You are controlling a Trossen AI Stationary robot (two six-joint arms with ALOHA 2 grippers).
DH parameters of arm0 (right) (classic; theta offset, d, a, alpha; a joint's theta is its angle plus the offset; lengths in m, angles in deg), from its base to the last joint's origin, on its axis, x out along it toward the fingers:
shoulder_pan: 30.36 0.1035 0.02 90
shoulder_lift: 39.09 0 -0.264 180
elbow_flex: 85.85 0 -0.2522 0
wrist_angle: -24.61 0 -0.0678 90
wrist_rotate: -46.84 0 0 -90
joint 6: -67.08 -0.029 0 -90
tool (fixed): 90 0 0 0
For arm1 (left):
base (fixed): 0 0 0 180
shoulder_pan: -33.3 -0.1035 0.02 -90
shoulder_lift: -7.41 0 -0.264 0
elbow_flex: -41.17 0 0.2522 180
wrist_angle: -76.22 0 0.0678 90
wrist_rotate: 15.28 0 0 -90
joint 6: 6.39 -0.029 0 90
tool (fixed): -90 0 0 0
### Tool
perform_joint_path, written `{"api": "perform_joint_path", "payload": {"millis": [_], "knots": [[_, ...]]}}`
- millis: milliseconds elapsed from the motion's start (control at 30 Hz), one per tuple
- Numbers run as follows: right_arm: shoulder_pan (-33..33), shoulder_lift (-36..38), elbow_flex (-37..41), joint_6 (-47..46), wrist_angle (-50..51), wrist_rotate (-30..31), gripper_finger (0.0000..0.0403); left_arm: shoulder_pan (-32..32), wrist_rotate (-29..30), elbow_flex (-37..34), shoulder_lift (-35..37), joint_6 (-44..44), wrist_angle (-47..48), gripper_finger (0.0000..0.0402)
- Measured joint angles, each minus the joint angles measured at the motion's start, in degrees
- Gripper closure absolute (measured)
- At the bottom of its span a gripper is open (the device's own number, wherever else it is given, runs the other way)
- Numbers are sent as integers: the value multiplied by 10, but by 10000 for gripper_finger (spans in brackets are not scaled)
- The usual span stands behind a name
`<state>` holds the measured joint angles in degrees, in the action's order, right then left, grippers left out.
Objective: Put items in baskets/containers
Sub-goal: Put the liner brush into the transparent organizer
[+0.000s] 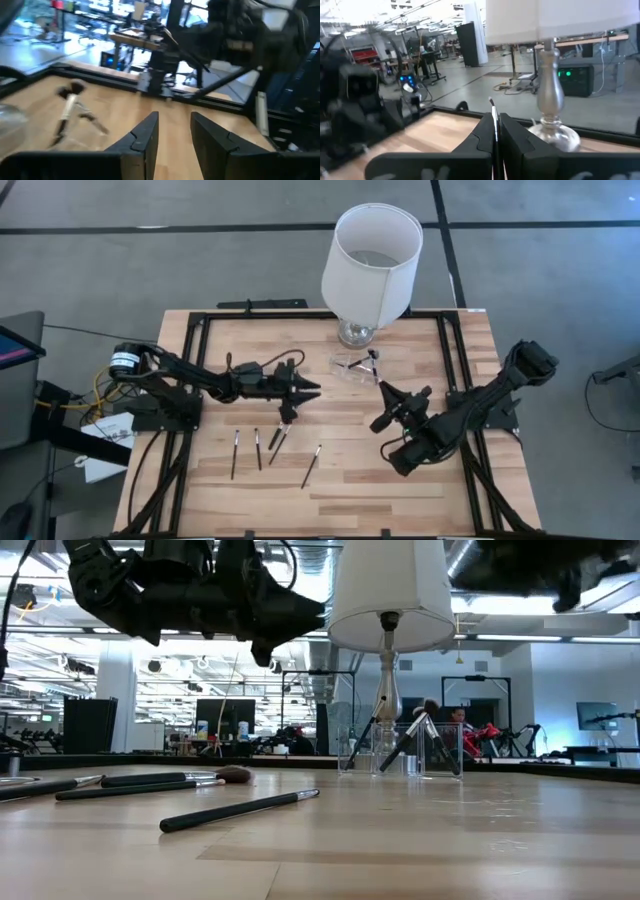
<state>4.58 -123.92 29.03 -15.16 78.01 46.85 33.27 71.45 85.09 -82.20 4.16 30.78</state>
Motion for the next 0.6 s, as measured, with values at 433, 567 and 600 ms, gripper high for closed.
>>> {"api": "perform_joint_path", "payload": {"millis": [433,567,600], "knots": [[-76,-9,-70,502,-391,-167,398,58,0,128,-172,35,-88,291],[-119,-19,-70,663,-523,-322,398,62,0,150,-182,34,-93,291],[-127,-19,-69,695,-546,-333,398,64,0,150,-181,33,-95,291]]}}
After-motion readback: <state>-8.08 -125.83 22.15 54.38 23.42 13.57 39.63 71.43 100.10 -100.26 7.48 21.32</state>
